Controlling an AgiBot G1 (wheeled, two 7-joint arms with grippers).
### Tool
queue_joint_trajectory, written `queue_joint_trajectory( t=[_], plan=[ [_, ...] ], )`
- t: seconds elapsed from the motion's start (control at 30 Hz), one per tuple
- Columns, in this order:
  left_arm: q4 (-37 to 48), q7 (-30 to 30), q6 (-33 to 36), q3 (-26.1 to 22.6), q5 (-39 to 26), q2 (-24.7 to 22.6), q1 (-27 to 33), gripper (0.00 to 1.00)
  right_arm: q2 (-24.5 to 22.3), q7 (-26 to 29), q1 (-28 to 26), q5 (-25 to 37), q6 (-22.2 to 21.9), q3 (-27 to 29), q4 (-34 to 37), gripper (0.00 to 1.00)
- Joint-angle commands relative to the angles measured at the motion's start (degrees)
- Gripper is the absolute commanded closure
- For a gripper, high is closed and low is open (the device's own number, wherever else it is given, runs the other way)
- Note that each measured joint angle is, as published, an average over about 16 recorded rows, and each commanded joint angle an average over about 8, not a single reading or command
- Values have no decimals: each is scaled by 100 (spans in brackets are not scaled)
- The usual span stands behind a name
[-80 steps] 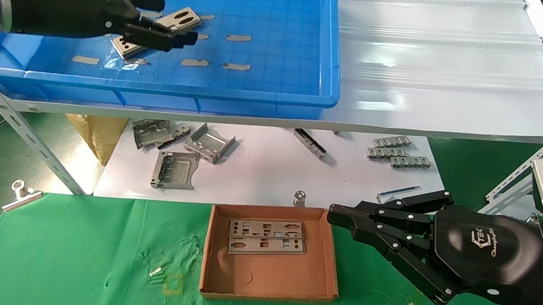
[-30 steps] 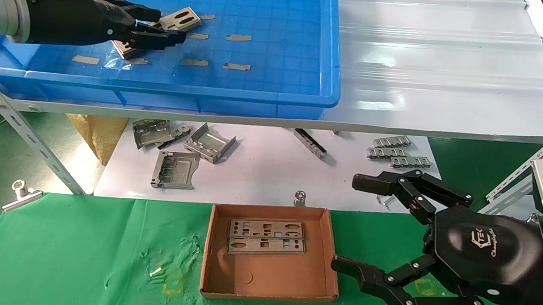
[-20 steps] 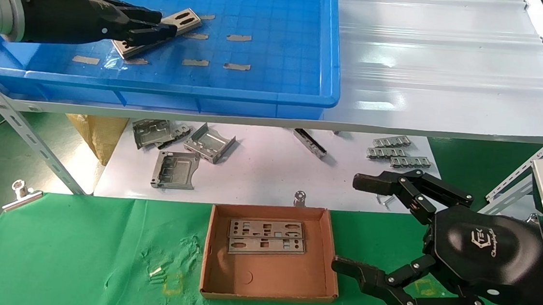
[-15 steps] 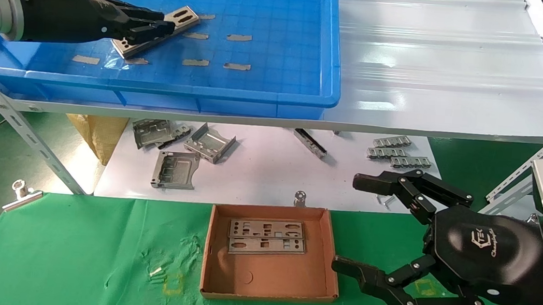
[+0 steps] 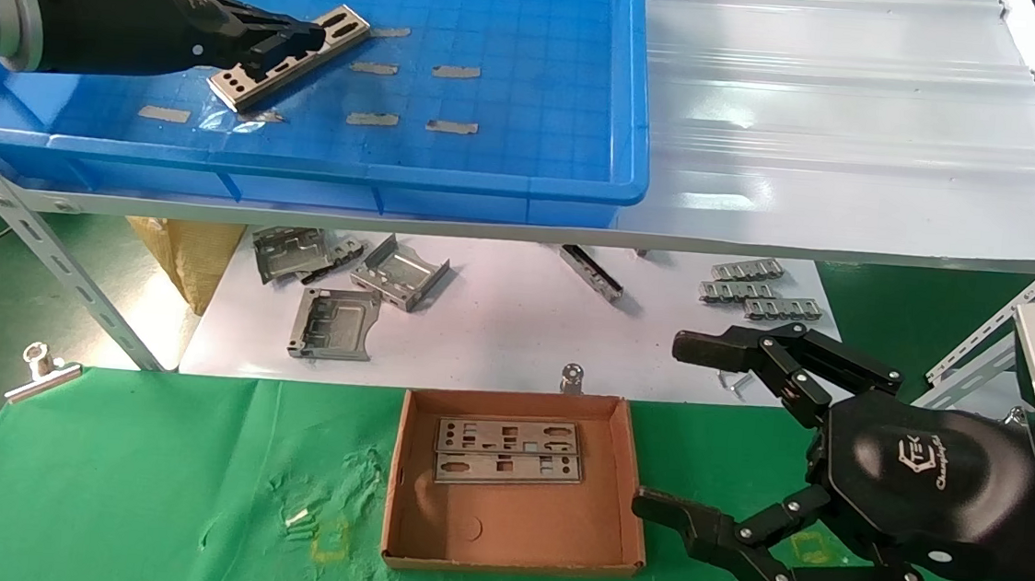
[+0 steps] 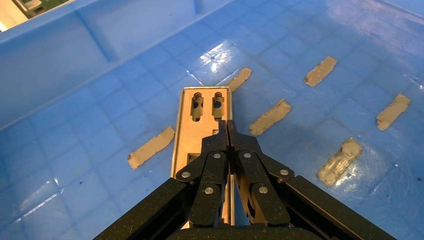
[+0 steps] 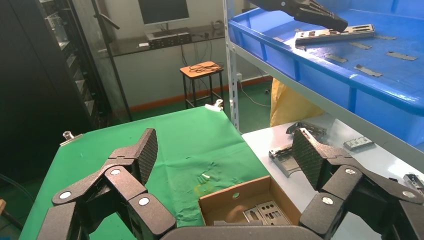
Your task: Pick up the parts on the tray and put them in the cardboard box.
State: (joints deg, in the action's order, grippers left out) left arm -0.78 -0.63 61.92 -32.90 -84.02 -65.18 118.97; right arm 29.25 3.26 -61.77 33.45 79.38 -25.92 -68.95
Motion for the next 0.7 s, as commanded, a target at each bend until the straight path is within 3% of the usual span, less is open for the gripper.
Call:
queue_joint_trajectory(
  t=[0.03,0.17,0.2,0.43,0.7],
  plan=[
    [9,-8,24,1,2,-3,7,54,0,0,0,0,0,0,0,0],
    [-61,142,83,2,3,4,21,5,0,0,0,0,0,0,0,0],
    [-83,196,90,3,4,8,25,0,0,0,0,0,0,0,0,0],
    [-136,452,65,-9,-17,28,94,0,0,0,0,0,0,0,0,0],
    [20,327,-2,-44,-67,-11,171,0,0,0,0,0,0,0,0,0]
  ],
)
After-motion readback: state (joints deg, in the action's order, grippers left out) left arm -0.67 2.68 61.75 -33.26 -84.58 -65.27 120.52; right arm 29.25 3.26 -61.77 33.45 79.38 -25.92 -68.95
